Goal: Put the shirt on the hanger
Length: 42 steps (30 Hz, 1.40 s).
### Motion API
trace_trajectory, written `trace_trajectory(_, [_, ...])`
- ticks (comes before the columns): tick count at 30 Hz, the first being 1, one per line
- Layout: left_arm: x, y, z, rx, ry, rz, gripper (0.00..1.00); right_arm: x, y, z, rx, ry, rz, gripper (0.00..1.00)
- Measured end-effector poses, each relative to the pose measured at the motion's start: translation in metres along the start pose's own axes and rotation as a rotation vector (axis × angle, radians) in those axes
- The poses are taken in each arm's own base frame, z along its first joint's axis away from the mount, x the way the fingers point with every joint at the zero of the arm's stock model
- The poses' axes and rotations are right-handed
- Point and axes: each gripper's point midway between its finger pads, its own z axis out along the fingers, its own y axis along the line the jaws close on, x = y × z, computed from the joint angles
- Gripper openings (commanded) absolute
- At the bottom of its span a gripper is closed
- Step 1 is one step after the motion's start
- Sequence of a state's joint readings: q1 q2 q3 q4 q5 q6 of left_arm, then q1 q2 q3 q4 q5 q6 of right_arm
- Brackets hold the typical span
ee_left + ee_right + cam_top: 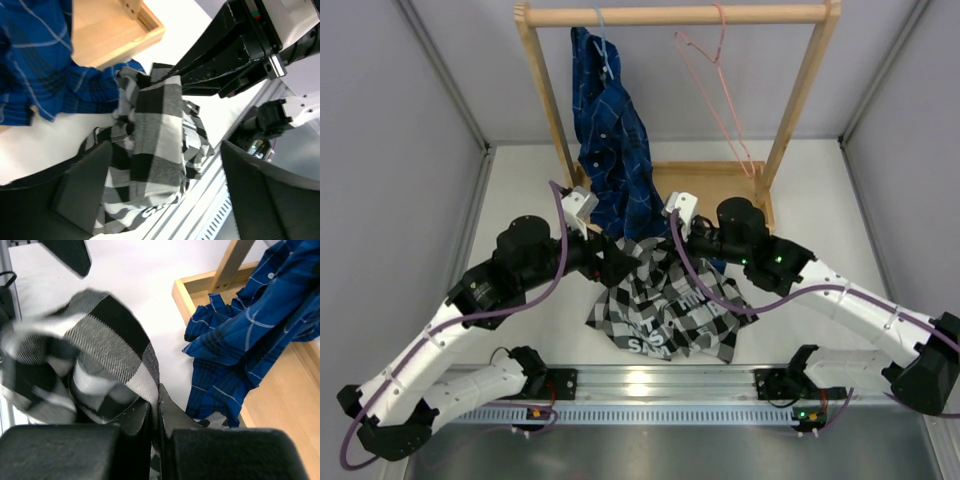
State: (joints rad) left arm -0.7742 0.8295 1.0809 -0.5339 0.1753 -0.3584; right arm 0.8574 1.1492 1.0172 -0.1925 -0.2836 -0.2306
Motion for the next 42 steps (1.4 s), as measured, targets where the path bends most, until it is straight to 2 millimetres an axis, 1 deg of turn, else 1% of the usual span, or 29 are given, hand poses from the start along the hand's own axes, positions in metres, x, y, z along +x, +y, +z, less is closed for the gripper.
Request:
trace_trajectory(3, [-0.009,0.008,0.001,-0.053,-0.018,0.018,0.98,-0.005,-0.006,-0.003,0.039,0.017,0.037,0.0])
trace_trajectory(6, [-0.014,0.017,0.009,-0.123,-0.022,0.045,0.98,-0.024,-0.017,-0.004,0.09,0.035,0.083,0.0])
trace_trajectory(8, [-0.01,0.022,0.019,-0.183,-0.004,0.073,0.98,-0.033,-0.024,-0.004,0.126,0.042,0.107,0.0])
trace_trajectory(9, [-0.004,0.023,0.026,-0.213,0.015,0.09,0.98,-0.033,-0.028,-0.004,0.149,0.054,0.126,0.0])
trace_trajectory(11, [0.013,0.02,0.038,-0.259,0.066,0.131,0.95,-0.029,-0.035,-0.003,0.199,0.09,0.162,0.0])
trace_trajectory(12, [0.021,0.02,0.043,-0.286,0.091,0.152,0.87,-0.025,-0.039,-0.003,0.222,0.113,0.183,0.0])
trace_trajectory(13, [0.027,0.02,0.047,-0.308,0.108,0.169,0.82,-0.022,-0.041,-0.002,0.241,0.131,0.2,0.0])
trace_trajectory(15, [0.039,0.019,0.054,-0.368,0.131,0.202,0.74,-0.015,-0.047,0.002,0.281,0.17,0.233,0.0])
trace_trajectory(16, [0.042,0.02,0.056,-0.4,0.132,0.213,0.7,-0.011,-0.05,0.003,0.3,0.185,0.247,0.0])
trace_trajectory(18, [0.044,0.023,0.057,-0.468,0.124,0.233,0.68,-0.004,-0.054,0.004,0.331,0.213,0.265,0.0])
trace_trajectory(19, [0.042,0.024,0.057,-0.494,0.114,0.236,0.61,-0.001,-0.055,0.004,0.346,0.223,0.272,0.0])
trace_trajectory(20, [0.04,0.027,0.058,-0.526,0.101,0.231,0.57,0.002,-0.056,0.005,0.358,0.233,0.278,0.0])
trace_trajectory(21, [0.037,0.029,0.058,-0.55,0.09,0.232,0.55,0.004,-0.057,0.005,0.367,0.242,0.283,0.0])
trace_trajectory(24, [0.033,0.037,0.06,-0.631,0.059,0.222,0.55,0.006,-0.058,0.006,0.387,0.252,0.287,0.0])
trace_trajectory(28, [0.039,0.045,0.067,-0.685,0.066,0.224,0.57,0.004,-0.056,0.006,0.397,0.25,0.287,0.0])
trace_trajectory(29, [0.041,0.046,0.069,-0.691,0.069,0.224,0.56,0.004,-0.055,0.007,0.396,0.251,0.288,0.0])
trace_trajectory(30, [0.043,0.047,0.07,-0.696,0.073,0.223,0.51,0.004,-0.054,0.007,0.396,0.249,0.291,0.0])
trace_trajectory(32, [0.044,0.049,0.072,-0.702,0.073,0.212,0.4,0.003,-0.053,0.007,0.394,0.247,0.294,0.0])
trace_trajectory(33, [0.043,0.05,0.072,-0.704,0.073,0.205,0.21,0.002,-0.053,0.007,0.395,0.246,0.296,0.0])
trace_trajectory(34, [0.043,0.052,0.073,-0.707,0.068,0.193,0.1,0.001,-0.054,0.007,0.398,0.243,0.298,0.0])
trace_trajectory(35, [0.041,0.053,0.074,-0.711,0.06,0.183,0.0,0.001,-0.054,0.007,0.403,0.242,0.3,0.0])
trace_trajectory(38, [0.039,0.057,0.074,-0.714,0.06,0.178,0.0,0.001,-0.056,0.005,0.418,0.241,0.303,0.0])
trace_trajectory(39, [0.039,0.057,0.074,-0.712,0.061,0.178,0.0,0.001,-0.057,0.005,0.42,0.24,0.305,0.02])
trace_trajectory(41, [0.038,0.056,0.073,-0.696,0.063,0.173,0.0,-0.002,-0.057,0.002,0.423,0.231,0.308,0.04])
trace_trajectory(42, [0.035,0.055,0.071,-0.682,0.064,0.169,0.0,-0.004,-0.057,0.0,0.422,0.225,0.31,0.13])
